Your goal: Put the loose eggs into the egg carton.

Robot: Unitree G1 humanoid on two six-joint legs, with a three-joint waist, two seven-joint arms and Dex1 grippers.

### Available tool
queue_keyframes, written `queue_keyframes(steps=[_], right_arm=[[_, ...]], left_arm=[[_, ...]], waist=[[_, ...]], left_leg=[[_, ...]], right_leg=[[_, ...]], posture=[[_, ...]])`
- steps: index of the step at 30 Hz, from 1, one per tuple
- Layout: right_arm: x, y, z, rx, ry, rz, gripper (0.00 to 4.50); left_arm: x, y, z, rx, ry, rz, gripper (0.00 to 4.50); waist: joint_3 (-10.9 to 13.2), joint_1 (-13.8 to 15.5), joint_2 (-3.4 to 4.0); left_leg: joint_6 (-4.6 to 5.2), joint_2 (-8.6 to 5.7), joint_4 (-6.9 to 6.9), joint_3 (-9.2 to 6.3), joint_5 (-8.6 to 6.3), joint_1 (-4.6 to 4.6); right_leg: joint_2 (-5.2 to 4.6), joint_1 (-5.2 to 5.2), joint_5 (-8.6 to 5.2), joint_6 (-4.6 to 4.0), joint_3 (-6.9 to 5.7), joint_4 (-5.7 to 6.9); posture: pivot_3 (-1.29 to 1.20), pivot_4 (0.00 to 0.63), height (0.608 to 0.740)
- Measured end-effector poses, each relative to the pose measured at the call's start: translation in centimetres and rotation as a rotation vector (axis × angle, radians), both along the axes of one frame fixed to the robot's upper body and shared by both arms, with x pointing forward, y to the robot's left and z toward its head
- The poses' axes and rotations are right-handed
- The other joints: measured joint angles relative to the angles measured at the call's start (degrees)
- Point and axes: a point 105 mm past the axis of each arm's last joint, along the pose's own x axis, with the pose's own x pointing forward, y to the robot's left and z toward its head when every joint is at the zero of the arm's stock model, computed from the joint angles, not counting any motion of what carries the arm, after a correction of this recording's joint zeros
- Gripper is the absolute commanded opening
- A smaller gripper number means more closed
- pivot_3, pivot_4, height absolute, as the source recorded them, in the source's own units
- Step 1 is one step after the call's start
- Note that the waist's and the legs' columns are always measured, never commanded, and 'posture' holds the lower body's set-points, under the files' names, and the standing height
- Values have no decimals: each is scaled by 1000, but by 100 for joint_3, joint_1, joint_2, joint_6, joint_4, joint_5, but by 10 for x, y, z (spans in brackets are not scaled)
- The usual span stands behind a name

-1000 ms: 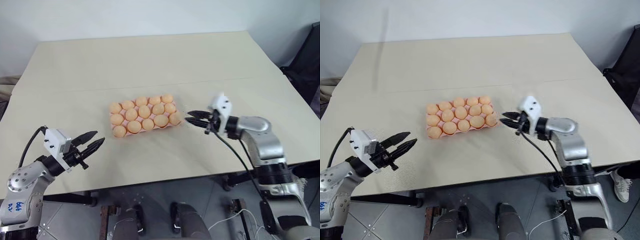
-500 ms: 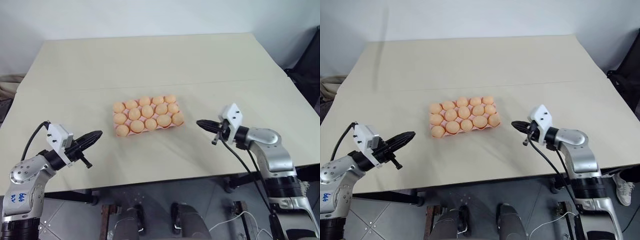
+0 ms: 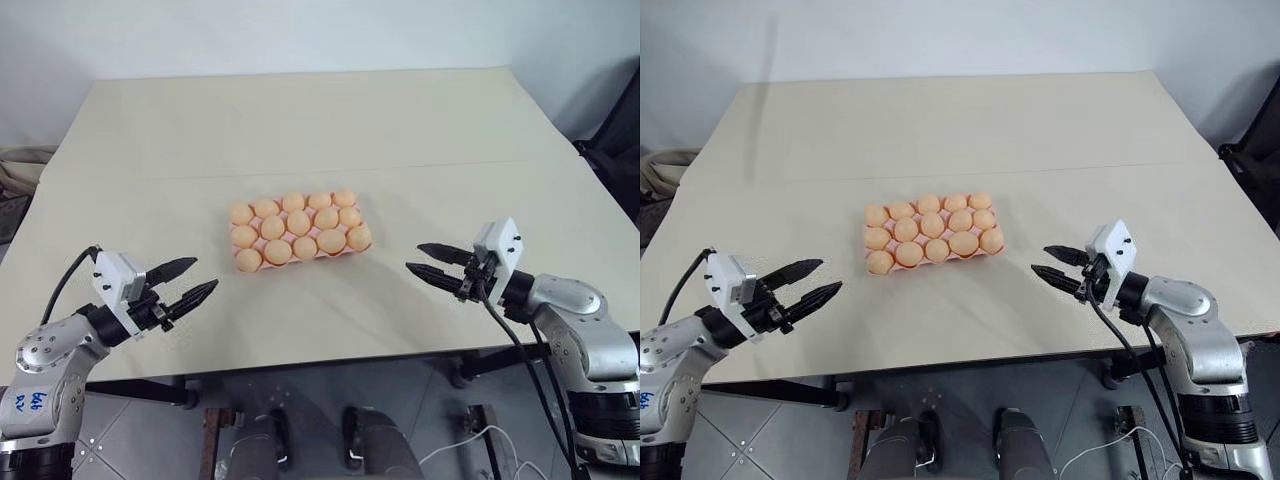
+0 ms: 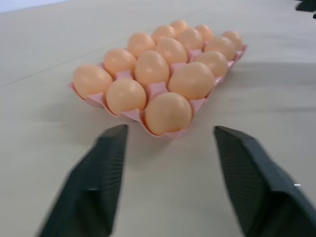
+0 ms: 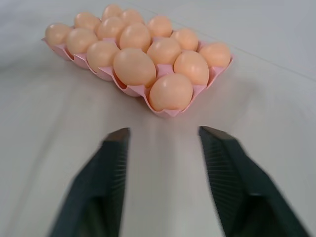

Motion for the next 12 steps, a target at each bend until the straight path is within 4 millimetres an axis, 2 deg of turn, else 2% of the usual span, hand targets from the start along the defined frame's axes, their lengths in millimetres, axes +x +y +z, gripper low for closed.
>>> queue_keyframes(steps=[2,3,12], right_arm=[[-3,-2,1,-4,7,8,4013],[-5,-1,1,-5,10,15,4356],[-8,1,3,-1,2,18,4432]], left_arm=[[-1,-1,-1,10,2,-12,4500],[-2,0,-1,20,5,-19,4500],[-2,-5,-5,114,-35,-34,4500]], waist=[[0,3,0],[0,-2,0],[0,-1,0]], left_leg=[[0,0,0,-1,0,0],[0,1,0,-1,0,1],[1,0,0,-1,-1,-1]], right_leg=[[0,1,0,0,-1,-1],[1,1,0,0,0,-1],[0,1,0,0,0,-5]], posture=[[0,150,740],[0,150,740],[0,150,740]])
